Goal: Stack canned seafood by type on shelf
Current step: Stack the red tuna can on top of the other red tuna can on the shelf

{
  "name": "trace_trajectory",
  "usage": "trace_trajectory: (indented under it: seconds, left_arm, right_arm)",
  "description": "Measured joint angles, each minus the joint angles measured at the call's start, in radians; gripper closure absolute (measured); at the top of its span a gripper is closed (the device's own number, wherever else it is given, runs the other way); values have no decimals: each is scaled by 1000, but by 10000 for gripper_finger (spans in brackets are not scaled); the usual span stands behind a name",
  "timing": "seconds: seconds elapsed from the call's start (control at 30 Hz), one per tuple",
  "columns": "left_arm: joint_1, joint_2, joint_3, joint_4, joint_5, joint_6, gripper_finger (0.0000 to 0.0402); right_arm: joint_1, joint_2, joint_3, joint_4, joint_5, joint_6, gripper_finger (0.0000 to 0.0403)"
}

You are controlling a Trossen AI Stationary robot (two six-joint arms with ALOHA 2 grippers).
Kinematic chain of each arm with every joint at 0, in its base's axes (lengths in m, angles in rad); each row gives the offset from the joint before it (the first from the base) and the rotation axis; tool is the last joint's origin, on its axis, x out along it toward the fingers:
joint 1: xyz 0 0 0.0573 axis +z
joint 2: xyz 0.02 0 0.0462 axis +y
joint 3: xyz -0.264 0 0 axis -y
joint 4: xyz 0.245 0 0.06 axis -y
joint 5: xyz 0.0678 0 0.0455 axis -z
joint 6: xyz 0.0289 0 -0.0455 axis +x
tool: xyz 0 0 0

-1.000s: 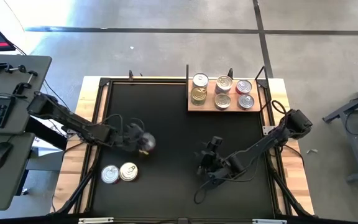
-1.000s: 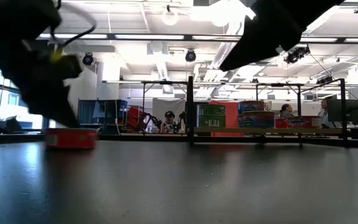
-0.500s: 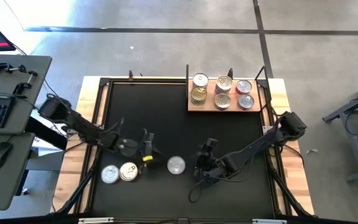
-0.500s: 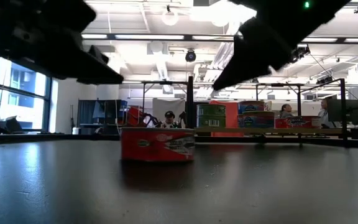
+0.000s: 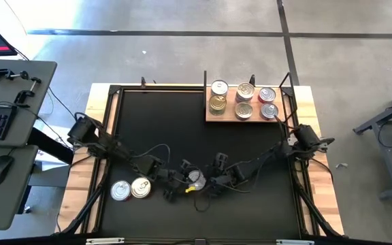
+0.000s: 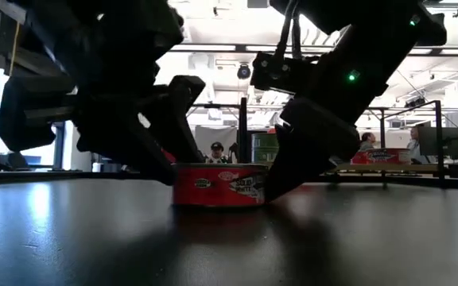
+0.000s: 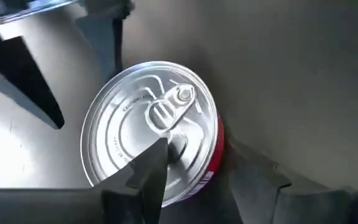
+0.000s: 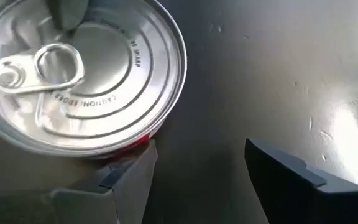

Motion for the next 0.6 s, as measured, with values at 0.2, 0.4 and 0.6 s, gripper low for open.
trace_trajectory:
  seconds: [0.2,0.4,0.6]
  left_arm:
    - [-3,12,42,-67,-18,52,318]
    - [-3,-13,39,-105,-50,13,392]
    - [14,-44,-17,-5,-59,-4,401]
  right_arm:
    - [15,0,-1,25,63,-25,158]
    - [62,-45,-1,-27,162,-16,158]
    - [167,-122,2,-47,322,-117,158]
